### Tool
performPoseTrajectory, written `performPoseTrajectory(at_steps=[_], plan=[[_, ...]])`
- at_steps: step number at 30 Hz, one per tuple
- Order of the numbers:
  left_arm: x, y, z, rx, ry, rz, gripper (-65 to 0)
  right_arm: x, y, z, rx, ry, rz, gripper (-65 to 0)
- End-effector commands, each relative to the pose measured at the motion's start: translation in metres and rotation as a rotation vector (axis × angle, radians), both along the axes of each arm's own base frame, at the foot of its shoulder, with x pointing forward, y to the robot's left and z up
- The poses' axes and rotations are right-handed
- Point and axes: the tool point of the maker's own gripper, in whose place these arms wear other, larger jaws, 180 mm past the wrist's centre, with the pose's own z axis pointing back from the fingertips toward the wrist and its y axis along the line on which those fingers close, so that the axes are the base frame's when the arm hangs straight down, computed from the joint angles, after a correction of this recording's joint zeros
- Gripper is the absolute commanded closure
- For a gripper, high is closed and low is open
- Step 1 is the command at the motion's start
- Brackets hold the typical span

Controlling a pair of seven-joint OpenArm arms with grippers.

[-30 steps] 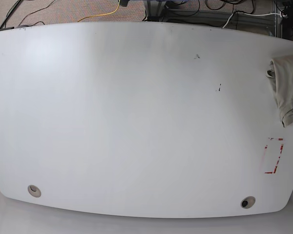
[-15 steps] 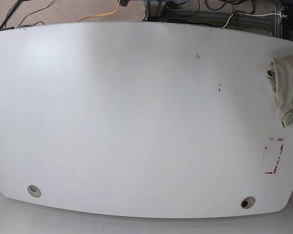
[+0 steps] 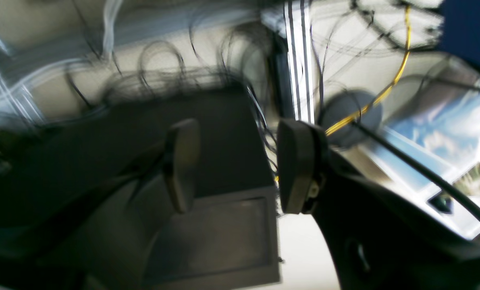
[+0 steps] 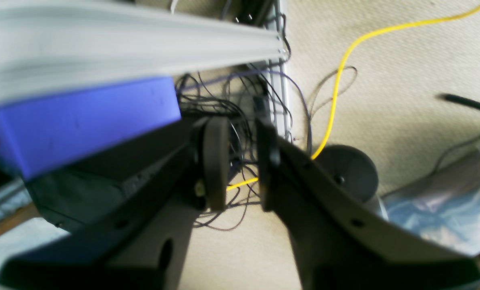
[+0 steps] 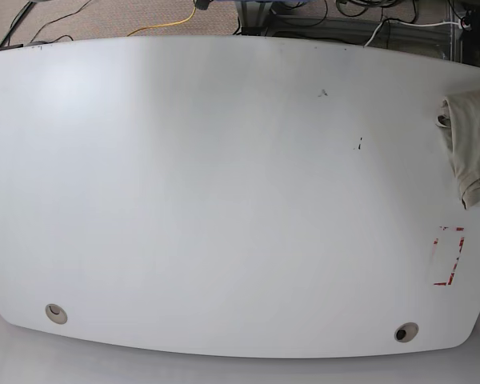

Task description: Layout the t-shirt on the table in an organized manner, then fold the t-shirt properly

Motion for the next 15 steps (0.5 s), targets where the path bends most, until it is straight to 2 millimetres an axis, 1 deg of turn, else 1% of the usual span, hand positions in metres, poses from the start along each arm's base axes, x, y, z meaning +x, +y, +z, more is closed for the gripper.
performPoseTrajectory(at_steps=[1, 5, 8, 12, 15], plan=[[-0.017, 0.013, -0.011, 0.033, 0.073, 0.012, -28.9, -0.007, 0.000, -0.004, 0.005, 0.022, 0.010, -12.7], [-0.019, 0.017, -0.021, 0.052, 0.123, 0.031, -28.9, -0.005, -0.002, -0.013, -0.025, 0.044, 0.029, -12.8], [-0.008, 0.023, -0.027, 0.069, 0.135, 0.041, -29.0, -0.001, -0.003, -0.019, -0.051, 0.059, 0.045, -13.0], [-0.003, 0.029, -0.031, 0.084, 0.153, 0.054, -29.0, -0.003, -0.001, -0.028, -0.065, 0.095, 0.057, -13.0], [0.001, 0.032, -0.032, 0.092, 0.161, 0.094, -29.0, 0.000, 0.002, -0.036, -0.065, 0.122, 0.067, -13.0]])
